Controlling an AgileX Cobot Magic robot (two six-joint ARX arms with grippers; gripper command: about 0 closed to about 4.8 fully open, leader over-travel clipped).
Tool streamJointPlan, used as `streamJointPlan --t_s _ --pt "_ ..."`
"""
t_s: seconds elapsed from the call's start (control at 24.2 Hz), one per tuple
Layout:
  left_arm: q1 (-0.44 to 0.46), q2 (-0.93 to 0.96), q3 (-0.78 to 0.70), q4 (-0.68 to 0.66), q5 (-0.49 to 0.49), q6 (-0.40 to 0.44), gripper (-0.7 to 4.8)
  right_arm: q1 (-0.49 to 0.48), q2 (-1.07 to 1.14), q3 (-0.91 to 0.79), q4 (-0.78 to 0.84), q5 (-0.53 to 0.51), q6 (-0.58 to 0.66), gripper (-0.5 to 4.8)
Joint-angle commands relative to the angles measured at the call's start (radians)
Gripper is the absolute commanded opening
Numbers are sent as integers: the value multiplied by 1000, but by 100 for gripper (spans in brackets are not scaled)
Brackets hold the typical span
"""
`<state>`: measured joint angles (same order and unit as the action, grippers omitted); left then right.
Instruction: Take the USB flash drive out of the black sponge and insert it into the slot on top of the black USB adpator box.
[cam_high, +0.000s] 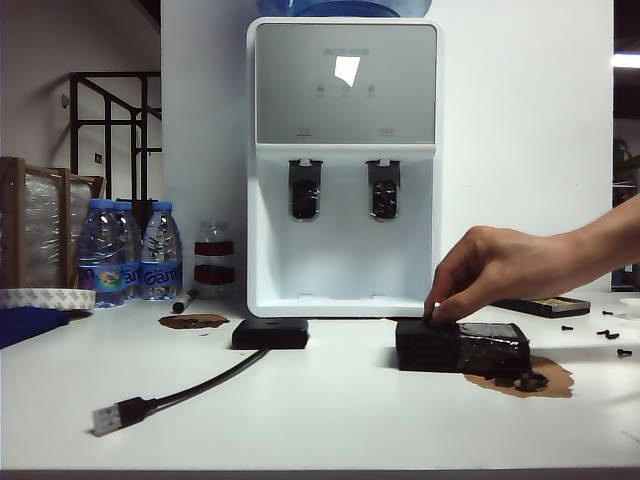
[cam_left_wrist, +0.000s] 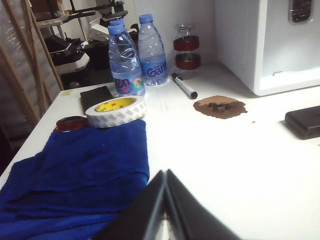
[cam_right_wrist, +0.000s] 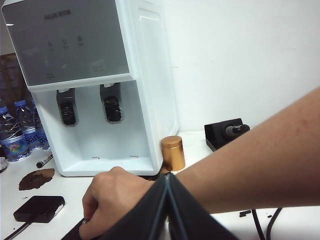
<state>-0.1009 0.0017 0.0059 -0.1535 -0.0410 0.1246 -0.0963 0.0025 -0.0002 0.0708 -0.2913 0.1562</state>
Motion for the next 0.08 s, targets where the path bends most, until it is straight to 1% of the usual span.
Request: streamJointPlan --t_s 0.04,0.08 --pt "2 -1 -1 4 0 6 -4 1 0 -4 13 -4 1 -1" --pt "2 -1 -1 4 0 6 -4 1 0 -4 13 -3 1 -1"
